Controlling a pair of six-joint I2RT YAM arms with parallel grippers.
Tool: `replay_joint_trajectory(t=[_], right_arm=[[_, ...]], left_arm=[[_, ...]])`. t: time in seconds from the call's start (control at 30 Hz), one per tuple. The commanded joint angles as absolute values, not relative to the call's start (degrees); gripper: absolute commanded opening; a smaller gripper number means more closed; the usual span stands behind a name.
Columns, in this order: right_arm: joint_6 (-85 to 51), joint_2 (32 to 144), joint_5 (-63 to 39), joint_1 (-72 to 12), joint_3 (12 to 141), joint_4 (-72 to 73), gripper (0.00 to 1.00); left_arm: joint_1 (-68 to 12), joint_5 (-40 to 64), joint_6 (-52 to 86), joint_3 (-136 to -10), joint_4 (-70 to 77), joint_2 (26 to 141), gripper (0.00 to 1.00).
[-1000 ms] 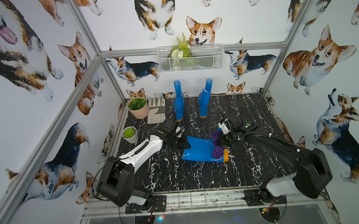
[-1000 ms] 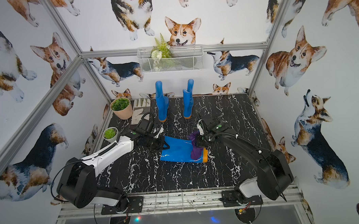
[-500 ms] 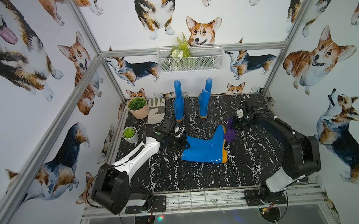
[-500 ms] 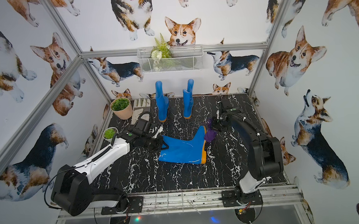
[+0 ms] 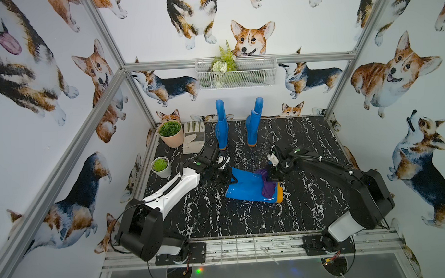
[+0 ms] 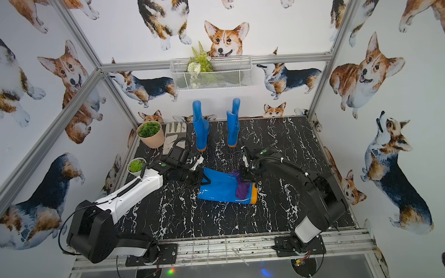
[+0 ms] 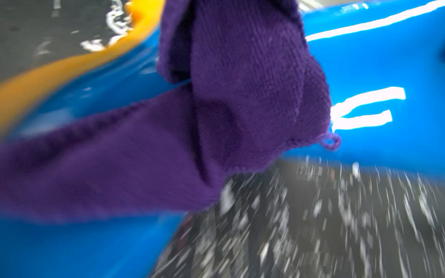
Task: Wipe the rubber boots with a cloth
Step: Wipe the dirt off the rubber boot, then place the cleaning item at the center of the board.
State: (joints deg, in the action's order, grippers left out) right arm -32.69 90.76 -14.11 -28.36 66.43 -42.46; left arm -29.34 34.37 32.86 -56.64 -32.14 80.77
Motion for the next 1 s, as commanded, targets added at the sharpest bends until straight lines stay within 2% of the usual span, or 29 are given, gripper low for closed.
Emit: replay_joint_trajectory(t=[0.0, 0.17, 0.23, 0.3, 0.37, 0.4, 0.43, 0.57, 0.6, 0.87, 0.97], right_arm=[[-30.4, 90.9, -13.4, -19.8, 71.3, -45.2, 0.0], [-26.8, 86.7, -5.9, -11.8, 77.2, -49.9, 0.0], [-25.0, 85.8, -1.1, -10.7, 77.9, -52.6, 0.05], [-23.2, 85.8, 3.8, -10.6, 78.0, -55.4, 0.22], [-22.4, 85.9, 6.1, -10.6, 77.3, -57.2, 0.52], [-22.1, 86.1, 6.5, -10.6, 77.0, -57.7, 0.62], [-21.8, 86.2, 6.8, -10.6, 76.6, -58.4, 0.7], [-21.3, 86.0, 8.4, -10.7, 76.6, -60.3, 0.85], [-21.2, 85.7, 9.2, -10.9, 77.0, -60.8, 1.0], [-20.3, 83.8, 13.3, -13.2, 81.0, -63.3, 1.0], [-20.0, 82.5, 12.0, -13.6, 81.8, -62.9, 1.0]], left_arm=[[-29.4, 35.6, 31.6, -56.7, -34.6, 78.6, 0.0], [-29.3, 33.8, 29.8, -58.0, -37.8, 75.5, 0.0], [-29.2, 33.7, 29.3, -58.7, -38.4, 75.1, 0.0], [-29.2, 33.9, 29.0, -59.2, -38.6, 75.1, 0.0], [-29.2, 34.1, 28.8, -59.6, -38.5, 75.5, 0.0], [-29.2, 34.3, 28.7, -59.7, -38.5, 75.8, 0.0], [-29.2, 34.3, 28.6, -59.9, -38.5, 76.1, 0.0], [-29.2, 34.5, 28.6, -61.1, -38.8, 76.9, 0.0], [-29.2, 34.4, 28.4, -61.5, -39.1, 76.8, 0.0], [-29.2, 33.5, 27.7, -64.7, -41.4, 76.7, 0.0], [-29.2, 33.4, 27.4, -65.9, -42.0, 76.9, 0.0]])
